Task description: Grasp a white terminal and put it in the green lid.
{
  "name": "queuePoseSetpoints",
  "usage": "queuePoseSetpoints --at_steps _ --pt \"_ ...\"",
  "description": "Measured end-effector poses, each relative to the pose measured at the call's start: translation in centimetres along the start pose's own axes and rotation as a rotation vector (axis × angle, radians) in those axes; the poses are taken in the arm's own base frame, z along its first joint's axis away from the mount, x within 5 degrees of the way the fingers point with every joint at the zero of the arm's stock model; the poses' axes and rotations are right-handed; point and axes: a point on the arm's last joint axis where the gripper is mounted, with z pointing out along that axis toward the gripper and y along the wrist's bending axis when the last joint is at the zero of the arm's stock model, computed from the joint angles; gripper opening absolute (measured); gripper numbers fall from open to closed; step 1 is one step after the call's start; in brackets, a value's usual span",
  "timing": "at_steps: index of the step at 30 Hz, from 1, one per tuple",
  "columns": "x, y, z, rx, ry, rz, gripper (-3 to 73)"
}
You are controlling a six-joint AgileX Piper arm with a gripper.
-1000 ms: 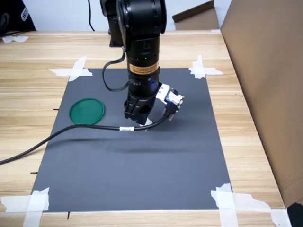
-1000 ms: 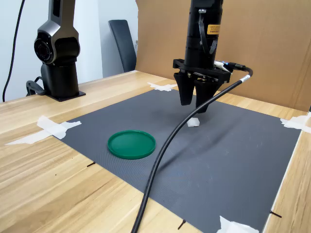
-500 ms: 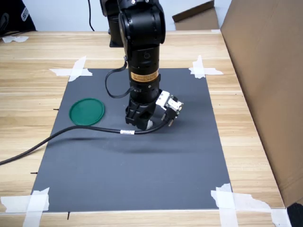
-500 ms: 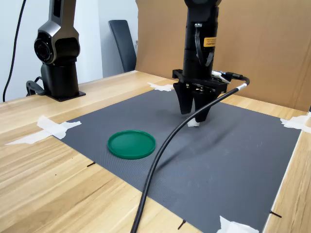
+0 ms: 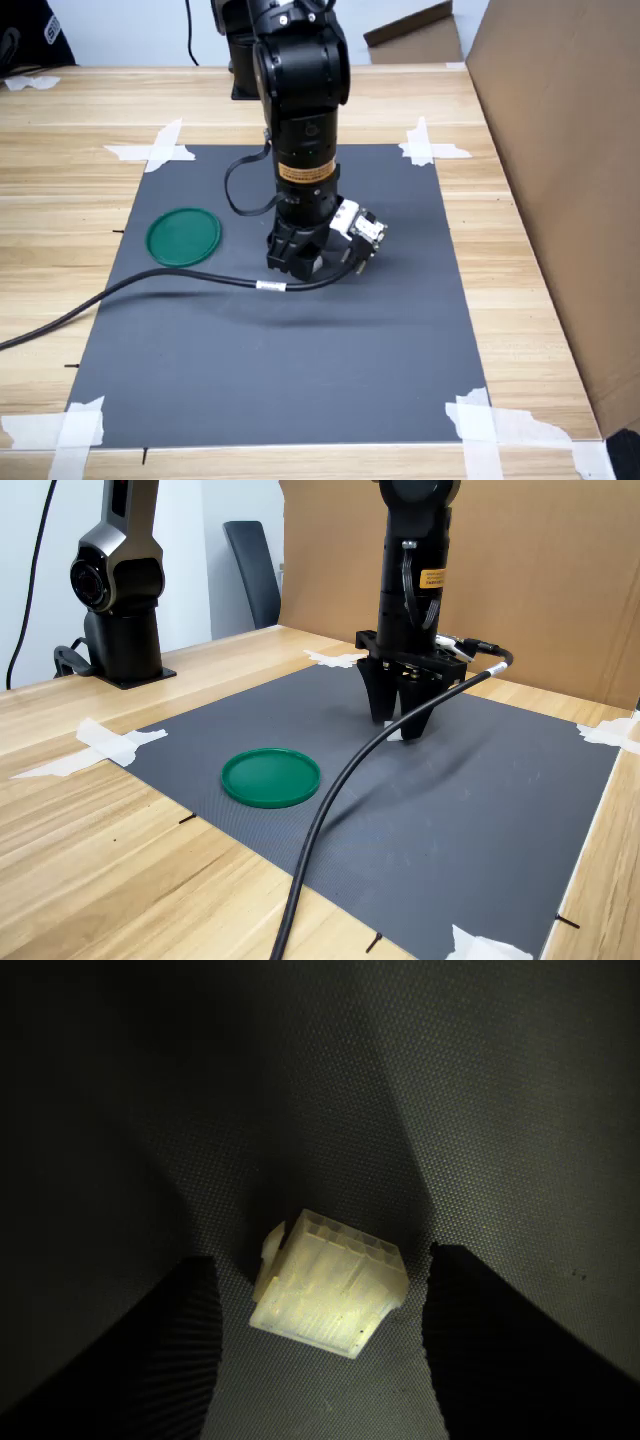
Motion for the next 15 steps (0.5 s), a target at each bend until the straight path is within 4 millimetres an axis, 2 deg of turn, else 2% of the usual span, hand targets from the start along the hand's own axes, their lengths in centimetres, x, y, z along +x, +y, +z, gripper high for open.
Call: queuePoseSetpoints --at_steps 13,14,15 --pt "-0.03 0.03 0.81 -0.013 0.009 0.012 48.4" --pt "-0.03 0.04 0.81 -0.014 0.009 0.013 47.8" --pt "-0.02 0.08 0.8 -0.018 0.01 0.015 42.5"
